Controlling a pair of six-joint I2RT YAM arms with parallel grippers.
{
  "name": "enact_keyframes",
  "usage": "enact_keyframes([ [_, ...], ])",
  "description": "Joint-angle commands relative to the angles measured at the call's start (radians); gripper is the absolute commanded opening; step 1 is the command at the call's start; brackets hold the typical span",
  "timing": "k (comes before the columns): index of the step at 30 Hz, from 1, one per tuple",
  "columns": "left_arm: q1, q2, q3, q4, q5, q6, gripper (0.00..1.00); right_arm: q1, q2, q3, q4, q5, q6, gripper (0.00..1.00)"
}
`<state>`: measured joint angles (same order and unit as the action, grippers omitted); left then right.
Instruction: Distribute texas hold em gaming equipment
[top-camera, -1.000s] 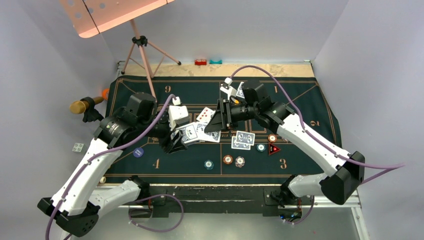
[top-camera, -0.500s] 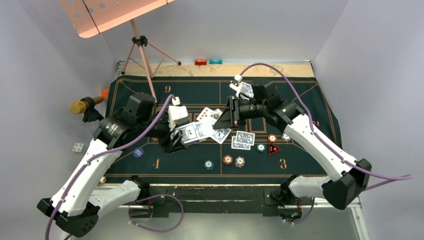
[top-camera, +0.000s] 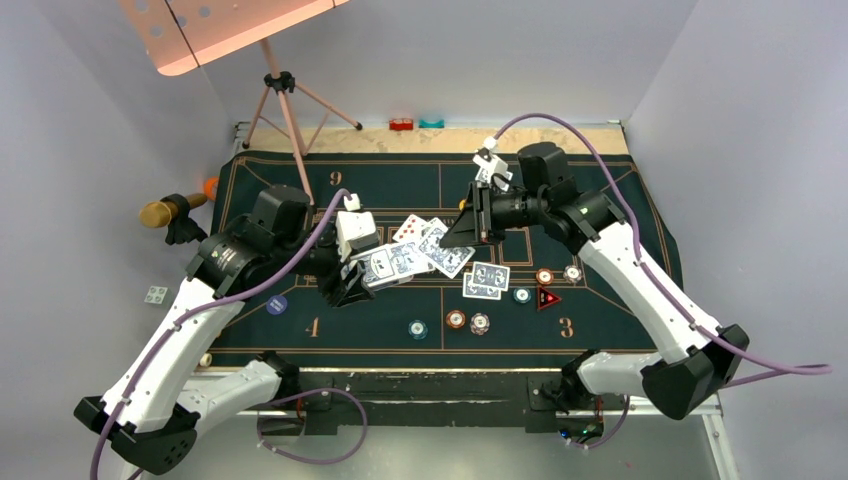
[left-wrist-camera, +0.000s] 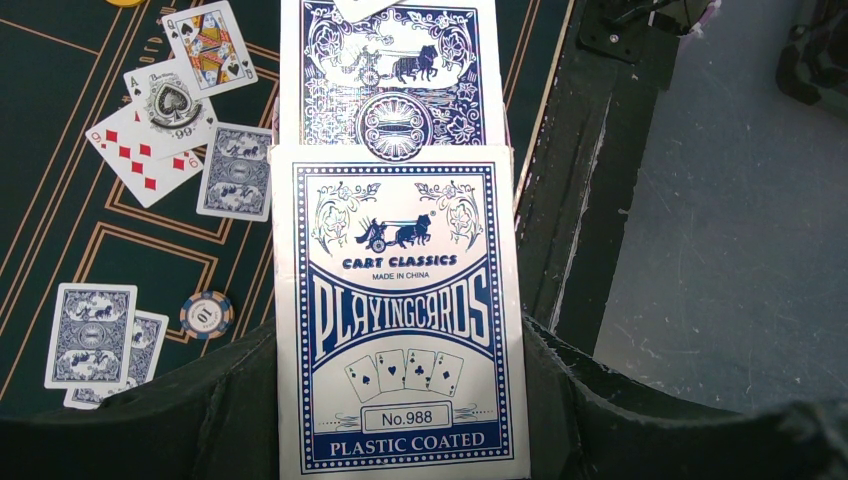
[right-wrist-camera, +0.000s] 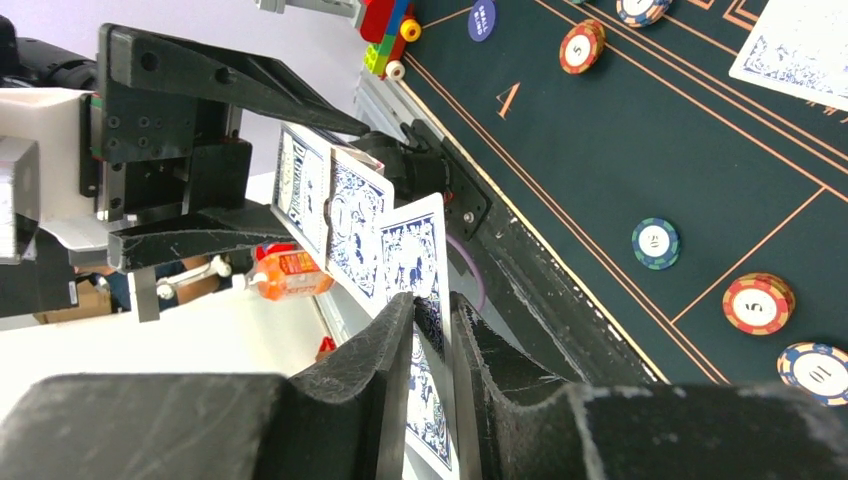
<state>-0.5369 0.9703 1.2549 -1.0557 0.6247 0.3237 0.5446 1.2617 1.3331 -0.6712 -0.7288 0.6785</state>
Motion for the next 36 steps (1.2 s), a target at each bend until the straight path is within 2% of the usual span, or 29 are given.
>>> enact_keyframes([
  [1, 0.008, -0.010, 0.035, 0.040, 0.034, -0.012, 0.00, -0.022, -0.006, 0.078, -0.041, -0.022, -0.052, 0.24],
  [6, 0.009, -0.011, 0.035, 0.038, 0.035, -0.011, 0.00, -0.069, -0.011, 0.095, -0.049, -0.034, -0.062, 0.16],
  [10, 0.009, -0.012, 0.036, 0.035, 0.033, -0.008, 0.00, -0.108, -0.009, 0.082, -0.030, -0.037, -0.061, 0.00],
  [14, 0.008, -0.017, 0.034, 0.030, 0.030, -0.002, 0.00, -0.142, 0.009, 0.027, 0.035, -0.031, -0.044, 0.00],
  [18, 0.009, -0.023, 0.031, 0.023, 0.031, 0.001, 0.00, -0.146, 0.039, -0.075, 0.236, -0.069, 0.046, 0.00],
  [21, 0.008, -0.027, 0.027, 0.020, 0.030, 0.003, 0.00, -0.145, 0.119, -0.088, 0.266, -0.011, 0.006, 0.00],
  [26, 0.009, -0.030, 0.023, 0.020, 0.038, 0.001, 0.00, -0.107, 0.313, -0.091, 0.419, 0.079, 0.005, 0.00],
  [30, 0.009, -0.032, 0.022, 0.015, 0.041, 0.004, 0.00, -0.034, 0.500, 0.041, 0.401, 0.194, -0.065, 0.00],
  [36, 0.009, -0.038, 0.000, 0.021, 0.056, -0.002, 0.00, -0.013, 0.712, 0.161, 0.423, 0.226, -0.101, 0.00],
])
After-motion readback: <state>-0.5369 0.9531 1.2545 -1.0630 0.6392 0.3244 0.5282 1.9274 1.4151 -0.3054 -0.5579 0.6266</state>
